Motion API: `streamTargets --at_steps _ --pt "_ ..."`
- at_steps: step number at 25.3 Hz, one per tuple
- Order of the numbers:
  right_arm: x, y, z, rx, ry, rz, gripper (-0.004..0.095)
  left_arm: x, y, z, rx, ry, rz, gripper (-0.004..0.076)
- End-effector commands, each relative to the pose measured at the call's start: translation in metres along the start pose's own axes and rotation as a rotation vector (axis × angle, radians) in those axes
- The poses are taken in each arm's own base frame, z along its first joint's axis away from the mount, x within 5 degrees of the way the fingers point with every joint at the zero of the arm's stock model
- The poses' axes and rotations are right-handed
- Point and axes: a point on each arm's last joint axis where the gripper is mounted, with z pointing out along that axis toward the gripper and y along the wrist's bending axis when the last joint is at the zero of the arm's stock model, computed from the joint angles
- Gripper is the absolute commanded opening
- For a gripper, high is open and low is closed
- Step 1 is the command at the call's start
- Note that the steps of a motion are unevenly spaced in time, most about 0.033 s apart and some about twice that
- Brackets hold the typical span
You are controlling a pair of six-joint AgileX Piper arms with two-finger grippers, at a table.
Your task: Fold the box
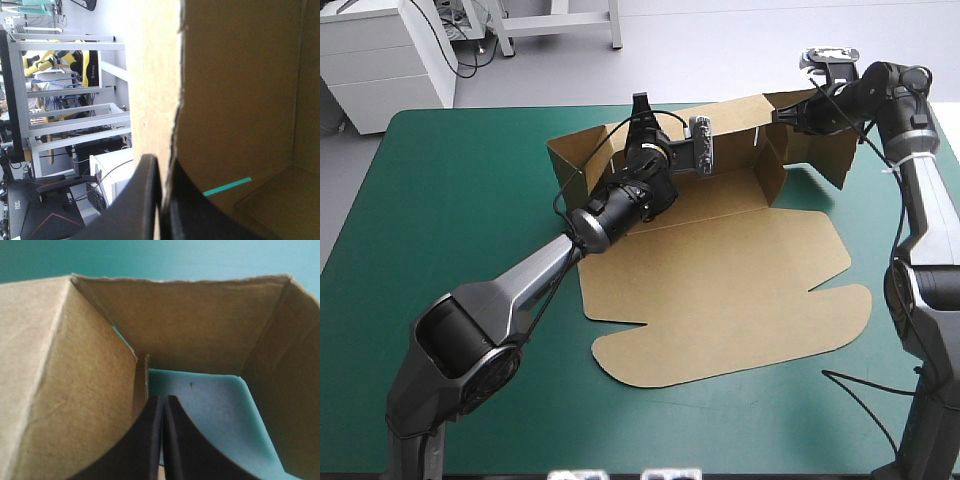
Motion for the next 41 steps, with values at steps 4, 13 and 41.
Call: streamTargets --at_steps 4,13,41 --pt "-0.007 0.010 -0.044 0.007 -0.008 -0.055 -0.0004 0.008 0.017 -0.021 0.002 0.017 -0.086 -0.0008" --pt "-0.004 0.022 -0.104 0.045 -0.013 -0.111 -0.0004 0.008 0.017 -0.021 0.004 0.015 -0.090 -0.0008" --pt "0.003 0.052 -0.219 0.056 -0.243 -0.040 -0.0004 0.089 0.111 -0.264 0.221 -0.465 -0.293 -0.0007"
